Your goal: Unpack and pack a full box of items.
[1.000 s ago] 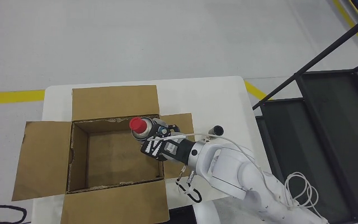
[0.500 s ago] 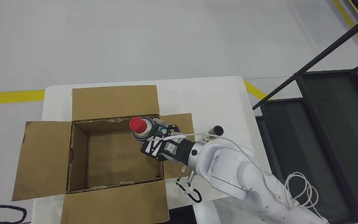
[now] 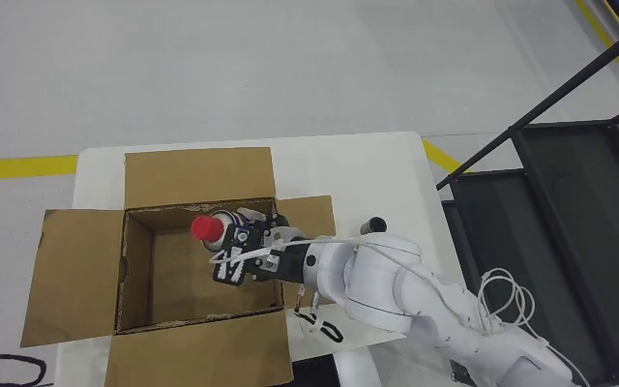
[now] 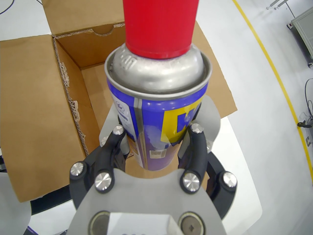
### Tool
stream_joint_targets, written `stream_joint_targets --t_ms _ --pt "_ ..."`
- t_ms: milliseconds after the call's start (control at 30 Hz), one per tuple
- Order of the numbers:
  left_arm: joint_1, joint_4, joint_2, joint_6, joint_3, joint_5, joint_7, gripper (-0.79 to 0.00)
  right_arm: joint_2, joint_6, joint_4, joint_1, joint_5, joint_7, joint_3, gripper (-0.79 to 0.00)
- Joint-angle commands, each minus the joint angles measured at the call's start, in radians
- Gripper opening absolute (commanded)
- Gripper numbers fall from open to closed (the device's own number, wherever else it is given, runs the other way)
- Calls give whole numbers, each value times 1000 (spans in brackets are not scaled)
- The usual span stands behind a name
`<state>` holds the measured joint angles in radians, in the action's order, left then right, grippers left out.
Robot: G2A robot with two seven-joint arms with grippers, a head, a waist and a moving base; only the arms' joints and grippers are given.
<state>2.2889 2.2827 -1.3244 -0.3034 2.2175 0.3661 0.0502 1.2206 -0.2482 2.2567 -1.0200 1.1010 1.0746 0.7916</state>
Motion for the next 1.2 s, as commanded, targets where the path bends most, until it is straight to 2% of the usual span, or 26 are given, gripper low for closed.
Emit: stream_joint_targets --t_ms 0,267,767,1167 --pt "0 0 0 0 0 0 0 0 14 9 -27 59 -32 14 -28 -785" --pt "0 0 0 0 0 0 0 0 69 61 -163 233 -128 46 -114 -785" --pt "0 0 0 0 0 0 0 0 147 75 -376 388 -394 137 -229 -785" --pt "0 0 0 0 0 0 0 0 260 48 -629 541 -519 215 -409 -785"
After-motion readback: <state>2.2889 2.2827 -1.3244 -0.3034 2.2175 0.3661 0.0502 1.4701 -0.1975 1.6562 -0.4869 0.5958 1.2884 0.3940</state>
